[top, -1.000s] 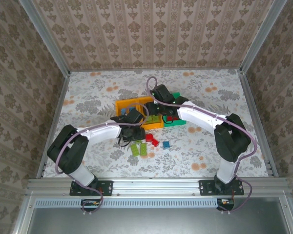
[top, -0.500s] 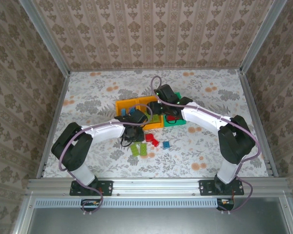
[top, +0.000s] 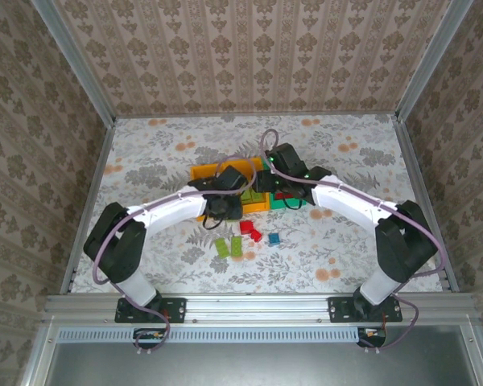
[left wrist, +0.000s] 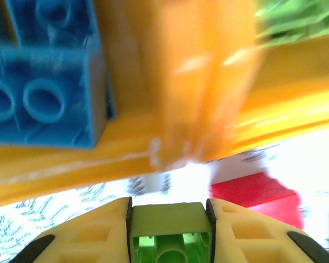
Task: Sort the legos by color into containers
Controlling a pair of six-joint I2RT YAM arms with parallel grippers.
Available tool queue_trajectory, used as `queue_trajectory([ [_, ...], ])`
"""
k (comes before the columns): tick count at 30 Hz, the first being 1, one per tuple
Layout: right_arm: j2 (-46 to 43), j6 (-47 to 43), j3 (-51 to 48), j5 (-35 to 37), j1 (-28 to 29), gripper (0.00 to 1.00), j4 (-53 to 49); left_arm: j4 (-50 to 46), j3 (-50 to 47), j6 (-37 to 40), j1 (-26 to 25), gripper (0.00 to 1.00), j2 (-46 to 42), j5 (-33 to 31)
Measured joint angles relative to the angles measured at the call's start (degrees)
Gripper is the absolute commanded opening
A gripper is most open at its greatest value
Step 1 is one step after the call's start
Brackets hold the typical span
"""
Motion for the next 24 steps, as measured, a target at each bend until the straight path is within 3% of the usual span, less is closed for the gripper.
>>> queue_trajectory([
  [7, -5.4, -1.9, -11.2, 0.0, 0.0, 0.63, 2.2, -0.3, 11.1, 4.4, 2.5, 0.33, 1.4, 0.9],
  [17, -11.4, -3.3, -21.5, -0.2, 2.4, 0.63, 4.3, 0.0, 22.6, 7.4, 8.3, 0.38, 15.3, 6.1],
  [24, -14.1, -3.1, -24.3, 0.2, 6.3, 0.63, 4.1, 0.6, 23.9, 8.1, 8.6, 0.55, 17.7, 7.9],
])
